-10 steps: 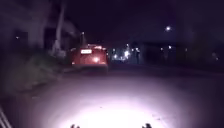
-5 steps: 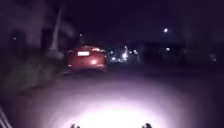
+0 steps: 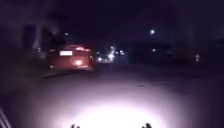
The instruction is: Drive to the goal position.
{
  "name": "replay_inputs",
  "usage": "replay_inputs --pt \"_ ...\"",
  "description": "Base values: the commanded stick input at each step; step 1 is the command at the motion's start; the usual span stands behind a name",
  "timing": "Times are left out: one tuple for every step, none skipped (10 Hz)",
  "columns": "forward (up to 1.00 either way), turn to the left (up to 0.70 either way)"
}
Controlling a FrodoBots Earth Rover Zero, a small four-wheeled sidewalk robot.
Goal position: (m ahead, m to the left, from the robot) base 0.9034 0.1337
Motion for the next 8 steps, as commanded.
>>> replay_inputs --pt "0.70 0.00" --pt "0.70 0.00" --pt "0.70 0.00" --pt "0.70 0.00" --pt "0.70 0.00" --pt "0.70 0.00" --pt "0.70 0.00" --pt "0.70 0.00"
